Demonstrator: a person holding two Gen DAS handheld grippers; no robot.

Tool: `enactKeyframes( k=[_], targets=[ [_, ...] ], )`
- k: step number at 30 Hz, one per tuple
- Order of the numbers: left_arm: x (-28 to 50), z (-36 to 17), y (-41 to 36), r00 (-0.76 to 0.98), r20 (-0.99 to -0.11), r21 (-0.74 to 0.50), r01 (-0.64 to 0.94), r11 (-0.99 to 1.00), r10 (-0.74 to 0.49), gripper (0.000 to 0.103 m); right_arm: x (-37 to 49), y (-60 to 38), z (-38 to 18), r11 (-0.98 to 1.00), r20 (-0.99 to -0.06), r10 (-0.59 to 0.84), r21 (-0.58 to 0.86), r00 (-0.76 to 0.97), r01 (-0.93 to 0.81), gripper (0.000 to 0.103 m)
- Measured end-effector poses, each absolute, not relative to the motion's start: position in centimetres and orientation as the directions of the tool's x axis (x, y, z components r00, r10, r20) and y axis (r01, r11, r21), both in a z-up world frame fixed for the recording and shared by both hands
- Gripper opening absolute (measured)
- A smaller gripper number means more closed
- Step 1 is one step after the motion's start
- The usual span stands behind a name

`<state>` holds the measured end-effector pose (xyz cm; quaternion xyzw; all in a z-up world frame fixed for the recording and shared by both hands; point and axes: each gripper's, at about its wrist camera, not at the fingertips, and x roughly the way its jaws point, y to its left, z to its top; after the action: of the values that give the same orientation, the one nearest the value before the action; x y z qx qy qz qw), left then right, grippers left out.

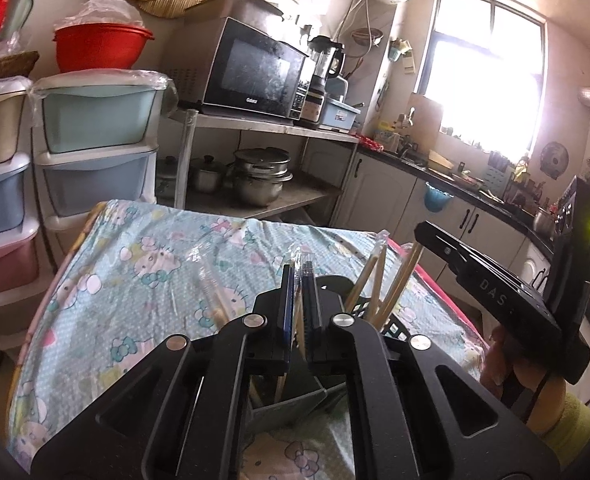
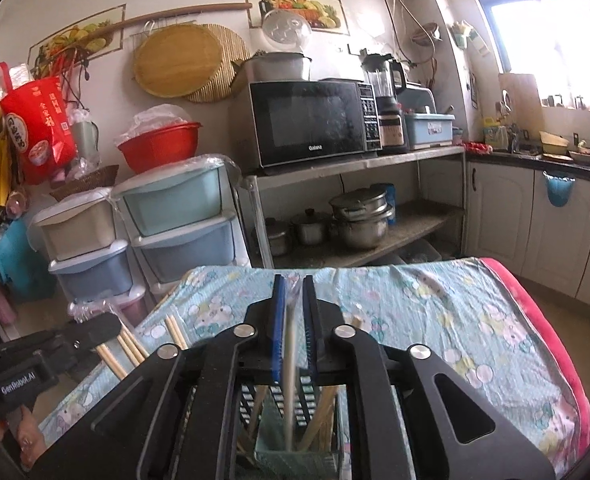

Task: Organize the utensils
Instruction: 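Lower the chopsticks into the caddy slots and open both grippers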

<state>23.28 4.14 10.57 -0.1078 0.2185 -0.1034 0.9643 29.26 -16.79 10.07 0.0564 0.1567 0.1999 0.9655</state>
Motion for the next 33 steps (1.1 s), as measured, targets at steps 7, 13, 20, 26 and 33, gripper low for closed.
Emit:
enactKeyframes(
  k=[7, 13, 20, 26, 33],
  targets=[
    [22.6, 10.1, 4.9, 0.879, -0.415, -0.269, 0.128, 0.955, -0.235, 0.021, 28.3, -17.8, 9.7, 0.918, -0.303, 0.394, 0.174, 0.868, -0.356, 0.016],
    [21.6, 10.3, 5.3, 0.884, -0.407, -0.282, 0.115, 0.952, -0.228, 0.038, 27.4, -18.5, 9.7, 0.919, -0.318, 0.391, 0.177, 0.864, -0.351, 0.022],
    [20.8, 10.5, 5.9, 0.895, -0.392, -0.293, 0.099, 0.951, -0.214, 0.062, 26.4, -18.7, 9.5, 0.915, -0.346, 0.403, 0.180, 0.847, -0.362, 0.031],
    [20.0, 10.7, 6.6, 0.901, -0.387, -0.307, 0.076, 0.949, -0.198, 0.089, 25.2, -18.9, 9.6, 0.909, -0.356, 0.416, 0.181, 0.837, -0.375, 0.041],
    [18.8, 10.4, 7.1, 0.905, -0.388, -0.315, 0.045, 0.948, -0.172, 0.092, 23.5, -19.0, 9.7, 0.900, -0.366, 0.436, 0.188, 0.822, -0.394, 0.056]
  ],
)
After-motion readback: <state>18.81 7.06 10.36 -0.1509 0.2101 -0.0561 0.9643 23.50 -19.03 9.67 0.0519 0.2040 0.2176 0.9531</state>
